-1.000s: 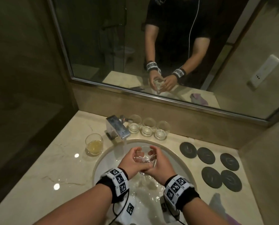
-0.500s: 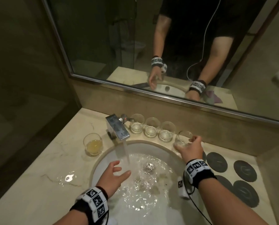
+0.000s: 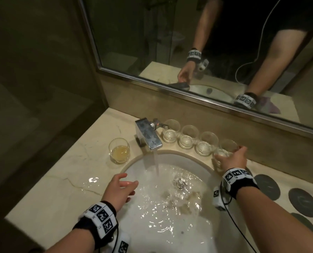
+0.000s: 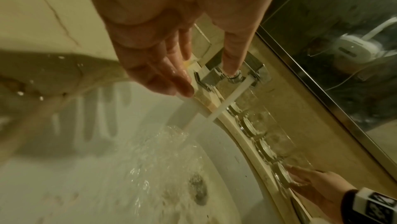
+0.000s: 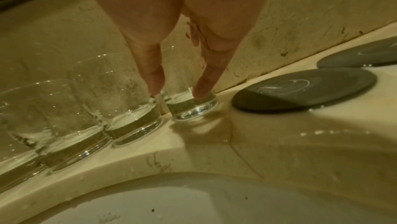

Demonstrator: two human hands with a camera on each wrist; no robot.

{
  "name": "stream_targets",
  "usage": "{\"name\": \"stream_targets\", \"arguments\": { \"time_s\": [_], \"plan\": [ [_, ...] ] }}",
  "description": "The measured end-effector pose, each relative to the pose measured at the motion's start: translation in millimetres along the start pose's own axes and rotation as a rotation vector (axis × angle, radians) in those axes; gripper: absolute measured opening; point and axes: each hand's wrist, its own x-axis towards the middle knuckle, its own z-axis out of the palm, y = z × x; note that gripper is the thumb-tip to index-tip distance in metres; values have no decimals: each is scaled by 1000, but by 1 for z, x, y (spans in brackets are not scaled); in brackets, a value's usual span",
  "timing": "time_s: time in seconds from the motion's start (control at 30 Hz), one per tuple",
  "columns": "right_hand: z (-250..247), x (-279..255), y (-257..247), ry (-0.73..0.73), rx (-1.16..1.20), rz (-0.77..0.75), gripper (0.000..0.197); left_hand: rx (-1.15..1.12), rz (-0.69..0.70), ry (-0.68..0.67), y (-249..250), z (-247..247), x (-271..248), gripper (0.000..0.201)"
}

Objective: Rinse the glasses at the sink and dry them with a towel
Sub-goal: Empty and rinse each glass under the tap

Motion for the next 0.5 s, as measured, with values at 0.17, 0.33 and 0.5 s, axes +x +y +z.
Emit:
{"name": "stream_targets", "arguments": {
  "time_s": [0.17,0.33,0.5],
  "plan": [
    [0,4,2,-28,12,25,89,59,4,142,11,-17,10,79],
    [-13,-20,6,35,71,84,108,103,16,281,26,-36,36,116],
    [-38,-76,2,78,162,23,76,138,91,262,38,-39,65,119]
  ]
}}
